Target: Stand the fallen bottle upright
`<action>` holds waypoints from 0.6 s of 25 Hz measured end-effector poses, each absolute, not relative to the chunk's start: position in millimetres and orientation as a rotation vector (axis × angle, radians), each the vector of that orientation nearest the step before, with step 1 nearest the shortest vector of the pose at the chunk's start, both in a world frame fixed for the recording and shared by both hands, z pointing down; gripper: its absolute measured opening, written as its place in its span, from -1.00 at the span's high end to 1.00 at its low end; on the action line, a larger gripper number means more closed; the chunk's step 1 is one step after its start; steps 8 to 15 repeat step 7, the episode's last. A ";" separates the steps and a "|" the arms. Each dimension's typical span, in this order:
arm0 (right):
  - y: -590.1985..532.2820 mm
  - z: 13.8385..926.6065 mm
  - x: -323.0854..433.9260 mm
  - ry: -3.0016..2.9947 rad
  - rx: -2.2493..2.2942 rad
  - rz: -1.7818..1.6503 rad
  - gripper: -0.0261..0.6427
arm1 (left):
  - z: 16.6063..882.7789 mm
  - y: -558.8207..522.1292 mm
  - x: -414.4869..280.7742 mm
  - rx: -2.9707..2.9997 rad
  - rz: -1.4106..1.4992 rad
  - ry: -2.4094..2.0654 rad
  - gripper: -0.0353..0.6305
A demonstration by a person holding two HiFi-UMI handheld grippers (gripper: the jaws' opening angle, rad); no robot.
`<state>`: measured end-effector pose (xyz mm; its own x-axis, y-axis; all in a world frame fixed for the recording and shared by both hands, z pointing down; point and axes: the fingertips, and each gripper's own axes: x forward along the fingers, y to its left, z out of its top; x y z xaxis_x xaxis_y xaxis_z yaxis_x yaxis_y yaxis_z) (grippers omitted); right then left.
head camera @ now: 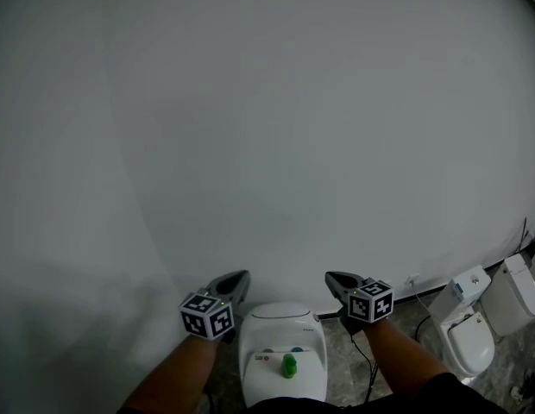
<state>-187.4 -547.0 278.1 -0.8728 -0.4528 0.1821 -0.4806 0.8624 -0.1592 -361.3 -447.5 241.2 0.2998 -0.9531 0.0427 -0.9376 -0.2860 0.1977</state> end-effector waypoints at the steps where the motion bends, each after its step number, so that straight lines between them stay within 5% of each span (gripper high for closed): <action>1: -549.0 276.1 -184.4 -2.898 0.728 0.304 0.89 | 238.5 -449.5 -357.9 2.378 -0.121 -1.752 0.88; 15: -567.6 278.5 -182.1 -2.901 0.726 0.316 0.88 | 239.5 -469.8 -350.8 2.386 -0.124 -1.738 0.88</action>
